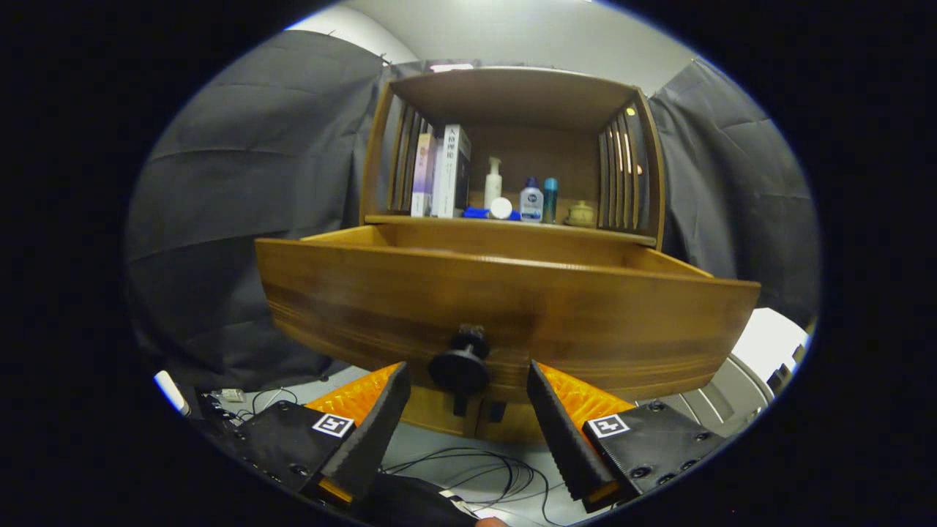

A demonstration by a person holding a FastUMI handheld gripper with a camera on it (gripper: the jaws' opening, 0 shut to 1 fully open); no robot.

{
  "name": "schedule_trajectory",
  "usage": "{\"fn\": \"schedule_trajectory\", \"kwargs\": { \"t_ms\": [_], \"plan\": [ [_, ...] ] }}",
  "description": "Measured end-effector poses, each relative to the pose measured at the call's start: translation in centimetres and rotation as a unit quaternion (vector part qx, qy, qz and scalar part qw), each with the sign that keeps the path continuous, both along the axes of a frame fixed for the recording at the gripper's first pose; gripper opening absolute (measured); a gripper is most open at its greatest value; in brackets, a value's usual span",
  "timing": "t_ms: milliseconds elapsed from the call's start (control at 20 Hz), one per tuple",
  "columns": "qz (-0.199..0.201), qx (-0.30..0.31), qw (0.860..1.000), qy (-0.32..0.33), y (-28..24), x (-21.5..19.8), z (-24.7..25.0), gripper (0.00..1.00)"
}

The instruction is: Pull open the drawer, take out the items inside it, and place them on the countertop above the cabinet.

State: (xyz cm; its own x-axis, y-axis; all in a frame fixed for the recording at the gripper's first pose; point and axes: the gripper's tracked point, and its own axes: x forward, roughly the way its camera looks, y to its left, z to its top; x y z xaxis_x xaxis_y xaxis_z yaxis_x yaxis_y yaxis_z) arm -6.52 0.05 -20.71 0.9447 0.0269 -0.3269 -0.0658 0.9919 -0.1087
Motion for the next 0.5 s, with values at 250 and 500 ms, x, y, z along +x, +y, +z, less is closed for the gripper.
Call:
{"fn": "schedule_trajectory", "kwargs": {
  "t_ms": [250,500],
  "plan": [
    [-0.025,0.012,1.0,0.004,-1.1,1.4,-0.7,1.0],
    [-0.033,0.004,0.999,-0.008,-1.2,1.5,-0.6,0.98]
  ]
}}
